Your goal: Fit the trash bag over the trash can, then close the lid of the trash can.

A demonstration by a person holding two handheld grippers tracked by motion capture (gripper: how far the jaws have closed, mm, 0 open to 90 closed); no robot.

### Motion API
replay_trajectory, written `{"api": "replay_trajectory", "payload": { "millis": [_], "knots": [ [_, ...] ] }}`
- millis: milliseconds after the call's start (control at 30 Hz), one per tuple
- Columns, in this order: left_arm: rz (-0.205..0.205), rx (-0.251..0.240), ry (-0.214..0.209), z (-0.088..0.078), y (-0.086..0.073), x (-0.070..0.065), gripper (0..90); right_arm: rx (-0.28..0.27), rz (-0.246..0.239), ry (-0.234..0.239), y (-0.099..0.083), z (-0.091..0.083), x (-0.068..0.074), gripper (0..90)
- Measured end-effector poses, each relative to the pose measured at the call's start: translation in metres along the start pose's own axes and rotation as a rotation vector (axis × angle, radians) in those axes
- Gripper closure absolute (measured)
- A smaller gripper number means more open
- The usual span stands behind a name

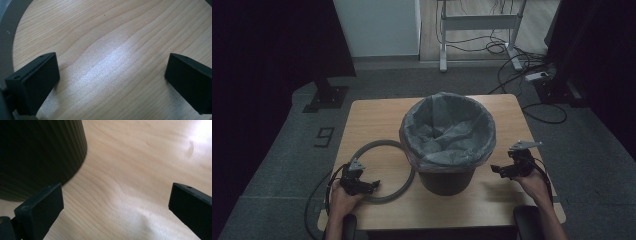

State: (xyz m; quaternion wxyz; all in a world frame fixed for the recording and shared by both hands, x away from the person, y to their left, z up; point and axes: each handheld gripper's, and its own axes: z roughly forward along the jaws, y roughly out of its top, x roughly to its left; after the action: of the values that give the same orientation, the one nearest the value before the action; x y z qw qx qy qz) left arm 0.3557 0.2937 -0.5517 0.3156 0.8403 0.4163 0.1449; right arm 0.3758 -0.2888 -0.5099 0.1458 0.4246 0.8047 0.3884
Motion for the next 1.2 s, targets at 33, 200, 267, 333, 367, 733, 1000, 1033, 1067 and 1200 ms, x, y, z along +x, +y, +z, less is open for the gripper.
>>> {"api": "replay_trajectory", "payload": {
  "millis": [33,200,267,333,367,733,1000,1033,1067,1200],
  "knots": [
    [-0.001,0.0,0.001,0.0,0.0,0.0,0.0,-0.004,0.004,-0.007,-0.004,0.001,0.0,0.0],
    [-0.002,0.001,0.001,0.0,0.001,0.0,0.0,-0.025,0.037,-0.022,-0.034,0.01,-0.004,0.0],
    [-0.002,0.001,0.0,0.001,0.001,0.0,0.0,0.006,0.069,-0.014,-0.044,0.015,-0.006,0.0],
    [-0.002,0.002,0.001,0.001,0.002,0.0,0.0,0.011,0.043,-0.056,-0.049,0.016,-0.004,0.0],
    [-0.001,0.002,0.0,0.002,0.002,0.0,0.0,0.015,0.04,-0.074,-0.049,0.016,-0.002,0.0],
    [-0.02,0.027,-0.008,0.001,0.01,-0.002,0.0,0.048,-0.021,-0.12,-0.049,0.019,0.006,0.0],
    [-0.045,-0.073,-0.012,-0.02,0.022,0.0,0.0,0.049,-0.025,-0.115,-0.049,0.018,0.006,0.0],
    [-0.047,-0.075,-0.006,-0.022,0.023,0.001,0.0,0.049,-0.026,-0.115,-0.049,0.018,0.006,0.0],
    [-0.051,-0.073,-0.002,-0.023,0.024,0.002,0.0,0.05,-0.026,-0.114,-0.049,0.018,0.006,0.0],
    [-0.071,-0.073,0.017,-0.028,0.023,0.011,0.0,0.05,-0.026,-0.114,-0.049,0.018,0.006,0.0]
  ]
}}
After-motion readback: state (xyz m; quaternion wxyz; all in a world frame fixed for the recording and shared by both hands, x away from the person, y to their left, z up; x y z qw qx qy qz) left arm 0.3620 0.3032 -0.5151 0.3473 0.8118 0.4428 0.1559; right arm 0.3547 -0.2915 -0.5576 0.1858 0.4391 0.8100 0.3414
